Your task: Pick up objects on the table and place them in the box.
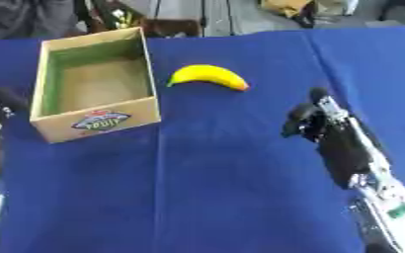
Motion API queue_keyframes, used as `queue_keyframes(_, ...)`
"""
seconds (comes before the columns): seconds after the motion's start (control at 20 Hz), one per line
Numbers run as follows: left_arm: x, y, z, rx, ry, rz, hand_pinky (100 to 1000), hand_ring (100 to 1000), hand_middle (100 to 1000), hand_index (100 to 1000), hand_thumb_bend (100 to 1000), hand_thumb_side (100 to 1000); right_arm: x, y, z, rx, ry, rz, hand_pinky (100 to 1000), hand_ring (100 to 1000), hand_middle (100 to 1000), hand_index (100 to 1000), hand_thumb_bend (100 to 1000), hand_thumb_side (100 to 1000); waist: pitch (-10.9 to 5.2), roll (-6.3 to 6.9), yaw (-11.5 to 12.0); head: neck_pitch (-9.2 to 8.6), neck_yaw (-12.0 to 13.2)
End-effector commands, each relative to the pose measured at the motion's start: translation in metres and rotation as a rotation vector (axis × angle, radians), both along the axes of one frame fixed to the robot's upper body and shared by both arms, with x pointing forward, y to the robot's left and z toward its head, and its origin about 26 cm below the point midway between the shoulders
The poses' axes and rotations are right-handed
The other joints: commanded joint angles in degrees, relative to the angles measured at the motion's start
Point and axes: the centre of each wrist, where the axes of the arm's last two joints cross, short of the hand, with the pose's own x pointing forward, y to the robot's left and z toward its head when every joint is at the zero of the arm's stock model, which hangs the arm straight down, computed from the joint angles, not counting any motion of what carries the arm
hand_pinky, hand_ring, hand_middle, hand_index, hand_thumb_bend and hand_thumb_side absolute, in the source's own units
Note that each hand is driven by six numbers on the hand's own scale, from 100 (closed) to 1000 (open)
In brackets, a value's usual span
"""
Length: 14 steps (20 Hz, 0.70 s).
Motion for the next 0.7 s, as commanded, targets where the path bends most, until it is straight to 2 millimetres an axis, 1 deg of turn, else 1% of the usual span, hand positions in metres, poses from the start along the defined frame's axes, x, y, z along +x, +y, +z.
queue_keyframes(0.05,0.001,-0.001,0.01,0.013,-0.031,-0.009,615,554,467,556,487,958,0.0,-0.007,0.014,-0.04,-0.045,-0.003,538,523,505,466,100,687,-0.72,-0.12,0.09,-0.66,-0.09)
queue_keyframes(0.55,0.002,-0.002,0.01,0.016,-0.029,-0.015,614,556,467,555,487,959,0.001,-0.021,0.038,-0.128,-0.11,-0.01,538,523,505,470,100,681,-0.6,-0.17,0.74,-0.88,-0.28)
queue_keyframes(0.7,0.002,-0.003,0.01,0.018,-0.03,-0.019,614,557,467,555,487,959,0.003,-0.024,0.049,-0.165,-0.136,-0.008,539,524,506,473,100,678,-0.59,-0.19,1.12,-0.94,-0.55)
